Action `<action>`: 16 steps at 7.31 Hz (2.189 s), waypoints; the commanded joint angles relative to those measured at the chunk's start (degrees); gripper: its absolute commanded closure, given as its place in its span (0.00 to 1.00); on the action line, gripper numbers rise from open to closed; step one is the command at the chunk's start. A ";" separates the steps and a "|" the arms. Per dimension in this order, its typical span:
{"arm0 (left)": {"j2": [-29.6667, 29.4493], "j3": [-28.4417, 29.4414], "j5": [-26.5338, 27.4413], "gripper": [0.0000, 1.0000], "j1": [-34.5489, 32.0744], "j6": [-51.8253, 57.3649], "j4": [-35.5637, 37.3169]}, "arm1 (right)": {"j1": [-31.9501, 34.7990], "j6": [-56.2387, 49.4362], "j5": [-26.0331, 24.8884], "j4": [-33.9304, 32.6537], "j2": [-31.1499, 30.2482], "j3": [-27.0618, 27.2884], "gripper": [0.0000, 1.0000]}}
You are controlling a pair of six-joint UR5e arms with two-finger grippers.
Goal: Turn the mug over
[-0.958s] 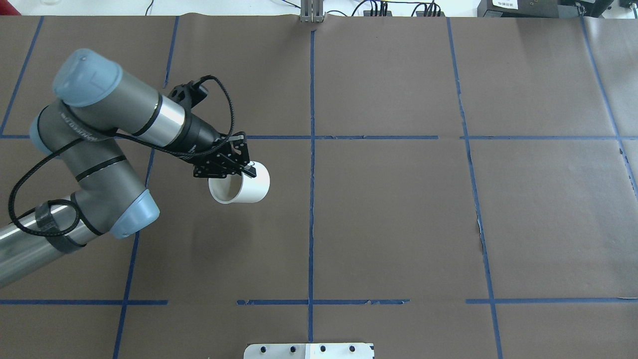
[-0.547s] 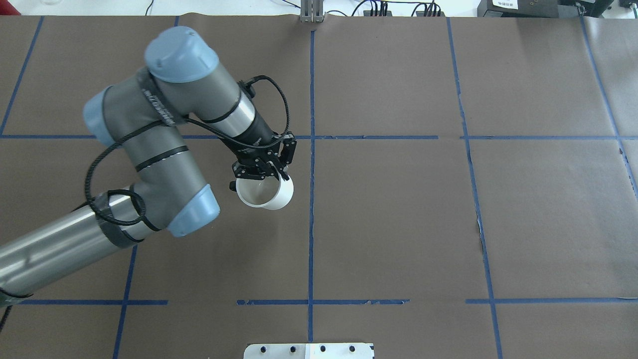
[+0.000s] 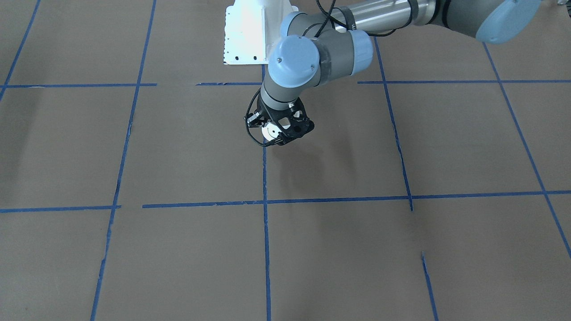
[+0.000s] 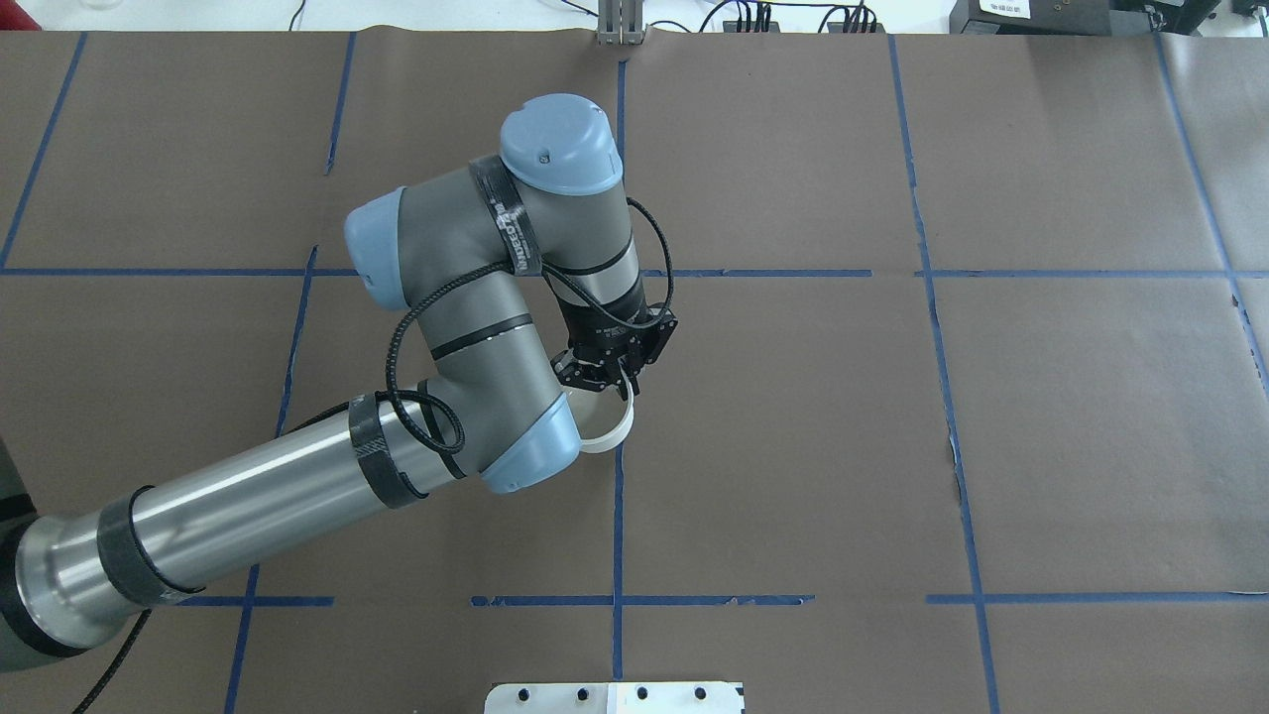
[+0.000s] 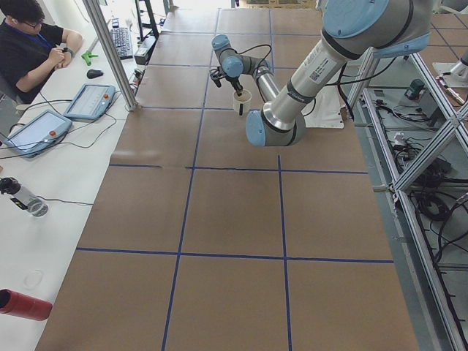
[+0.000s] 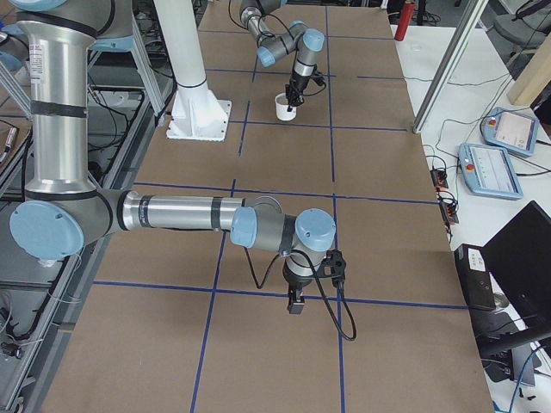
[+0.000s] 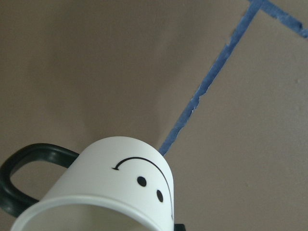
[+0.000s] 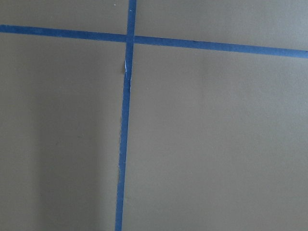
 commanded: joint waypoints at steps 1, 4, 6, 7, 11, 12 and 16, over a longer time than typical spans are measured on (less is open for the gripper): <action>-1.32 1.81 0.19 1.00 1.24 0.57 0.05 | 0.00 0.00 0.00 0.00 0.00 0.00 0.00; -1.41 2.43 5.18 0.78 1.94 1.97 -0.04 | 0.00 0.00 0.00 0.00 0.00 0.00 0.00; -1.41 2.08 5.29 0.00 2.03 1.62 -0.13 | 0.00 0.00 0.00 0.00 0.00 0.00 0.00; -0.98 -0.01 4.94 0.00 1.94 1.36 0.14 | 0.09 0.00 0.00 0.00 0.00 0.00 0.00; 6.98 -17.73 5.29 0.00 -4.62 7.72 2.51 | 0.00 0.00 0.00 0.00 0.00 0.00 0.00; 14.42 -24.05 5.29 0.00 -7.26 16.91 2.68 | 0.00 0.00 0.00 0.00 0.00 0.00 0.00; 36.31 -30.35 5.02 0.00 -27.46 59.24 2.60 | 0.00 0.00 0.00 0.00 0.00 0.00 0.00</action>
